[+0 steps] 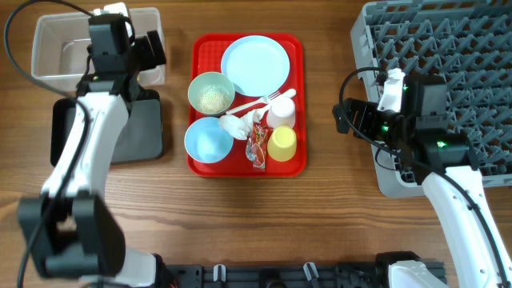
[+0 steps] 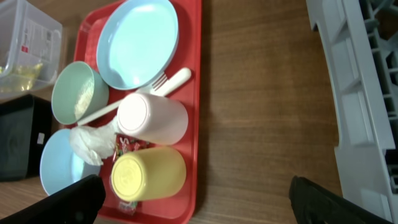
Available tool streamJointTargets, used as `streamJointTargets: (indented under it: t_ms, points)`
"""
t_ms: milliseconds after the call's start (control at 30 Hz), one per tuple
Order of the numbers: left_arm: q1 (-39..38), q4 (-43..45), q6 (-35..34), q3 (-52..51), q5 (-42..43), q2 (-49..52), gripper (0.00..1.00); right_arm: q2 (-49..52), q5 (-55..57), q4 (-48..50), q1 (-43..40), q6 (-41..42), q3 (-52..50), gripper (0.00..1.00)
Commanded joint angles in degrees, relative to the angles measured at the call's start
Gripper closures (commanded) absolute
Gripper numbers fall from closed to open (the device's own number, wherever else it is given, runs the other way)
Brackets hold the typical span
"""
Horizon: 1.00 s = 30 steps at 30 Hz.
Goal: Sort waste into correct bins and load items into the dishwasher rack
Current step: 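Return the left gripper to the tray above the red wrapper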
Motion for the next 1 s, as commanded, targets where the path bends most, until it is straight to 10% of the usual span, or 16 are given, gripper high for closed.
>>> streamJointTargets:
  t_ms: [0,267,967]
  points:
    - [-5.1,-12.0,3.2,0.6,14.5,-7.4,0.00,0.3,0.5,0.1,-0.3,0.8,1.0,0.00]
    - [-17.6,-29.4,3.3,-2.0,19.0,-4.7,0.06,0.9,0.5,0.8,-0.3,0.7,1.0,0.00]
    - [-25.5,-19.3,3.3,-3.6,16.7,11.9,0.02,1.7,0.4,0.5,-0.3,0.8,1.0,0.00]
